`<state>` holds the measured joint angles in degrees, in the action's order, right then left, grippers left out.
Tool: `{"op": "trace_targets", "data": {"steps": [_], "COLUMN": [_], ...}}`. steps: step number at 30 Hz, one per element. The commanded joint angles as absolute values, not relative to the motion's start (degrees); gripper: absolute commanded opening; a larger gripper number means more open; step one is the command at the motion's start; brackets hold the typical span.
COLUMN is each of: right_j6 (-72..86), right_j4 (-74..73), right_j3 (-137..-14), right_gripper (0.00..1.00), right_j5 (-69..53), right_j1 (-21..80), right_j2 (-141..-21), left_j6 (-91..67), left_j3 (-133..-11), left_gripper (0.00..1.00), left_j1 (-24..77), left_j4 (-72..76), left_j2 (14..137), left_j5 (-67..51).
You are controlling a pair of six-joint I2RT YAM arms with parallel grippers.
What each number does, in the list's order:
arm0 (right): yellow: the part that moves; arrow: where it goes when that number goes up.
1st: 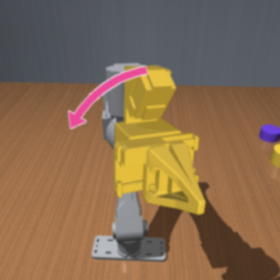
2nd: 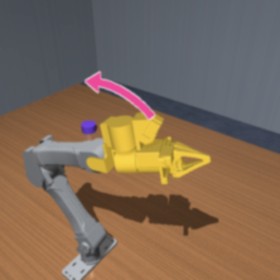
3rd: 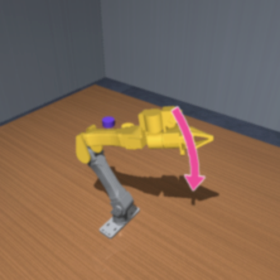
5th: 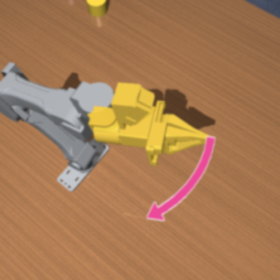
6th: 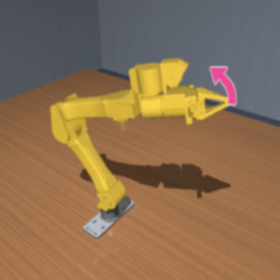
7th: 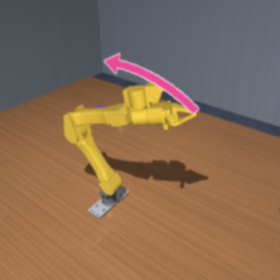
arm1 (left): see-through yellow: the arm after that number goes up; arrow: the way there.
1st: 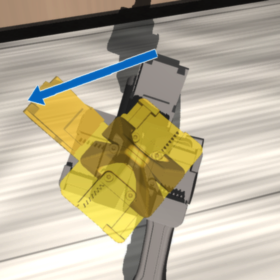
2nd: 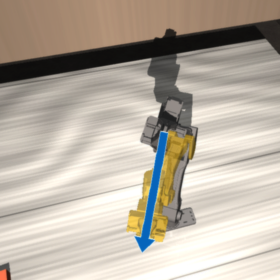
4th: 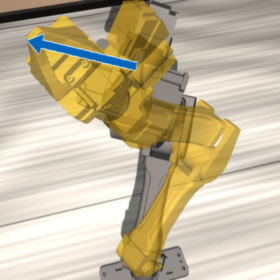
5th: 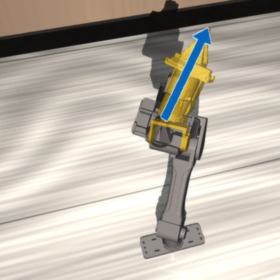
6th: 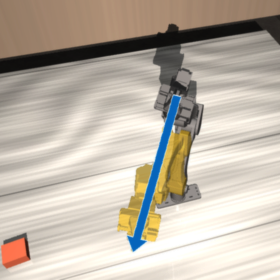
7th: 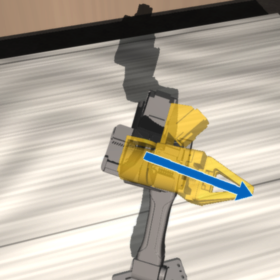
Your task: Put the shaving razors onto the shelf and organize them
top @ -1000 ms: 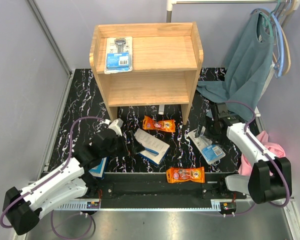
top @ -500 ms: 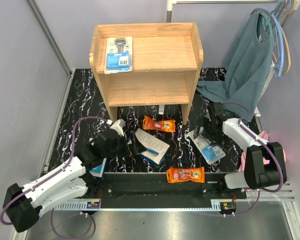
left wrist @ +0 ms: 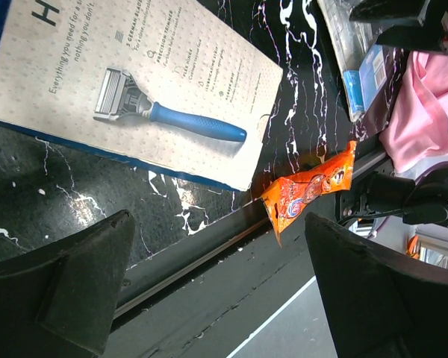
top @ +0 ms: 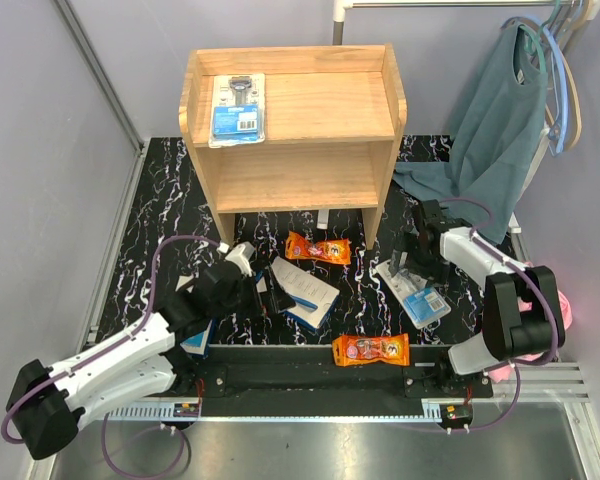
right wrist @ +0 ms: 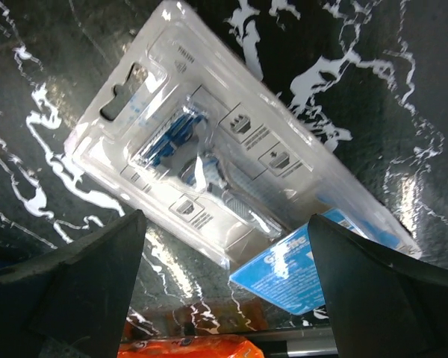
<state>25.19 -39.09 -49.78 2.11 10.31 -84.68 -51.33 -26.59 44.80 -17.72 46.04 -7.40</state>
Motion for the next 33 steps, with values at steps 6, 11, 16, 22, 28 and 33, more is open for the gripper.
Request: {"op": "trace_targets", "data": {"steps": [6,11,16,22,28,33], "right_j6": [23.1,24.2,27.7,29.6,30.2,30.2], "right_j4": [-36.3,-36.3,-35.9,-36.3,-37.4,-37.6], "right_j3": [-52.7,-51.8,-49.0,-46.7,-45.5,-45.4], "right_gripper": [1.00,0.88,0.69,0.41,0.05,0.01], "right_j5": [2.9,0.4,-3.9,-5.1,-5.3,-4.1], "right_j1": [10.0,10.0,10.0,9.9,10.0,9.9], "right_j2": [-91.5,-91.4,-90.5,-87.6,-85.3,-82.6], "left_j6": [-51.5,-51.7,-51.9,-52.2,-52.7,-52.6], "left_j3": [-27.8,-27.5,-27.6,-27.5,-27.6,-27.9], "left_gripper": [0.99,0.99,0.99,0.99,0.99,0.99], "left_j1": [46.4,46.9,47.2,47.5,47.8,48.2], "left_j4": [-14.3,-14.3,-14.4,-14.7,-14.8,-15.3], "left_j2": [47.5,47.3,46.6,45.6,44.7,44.2], "left_j5": [-8.5,-8.2,-7.9,-7.8,-7.3,-7.1]}}
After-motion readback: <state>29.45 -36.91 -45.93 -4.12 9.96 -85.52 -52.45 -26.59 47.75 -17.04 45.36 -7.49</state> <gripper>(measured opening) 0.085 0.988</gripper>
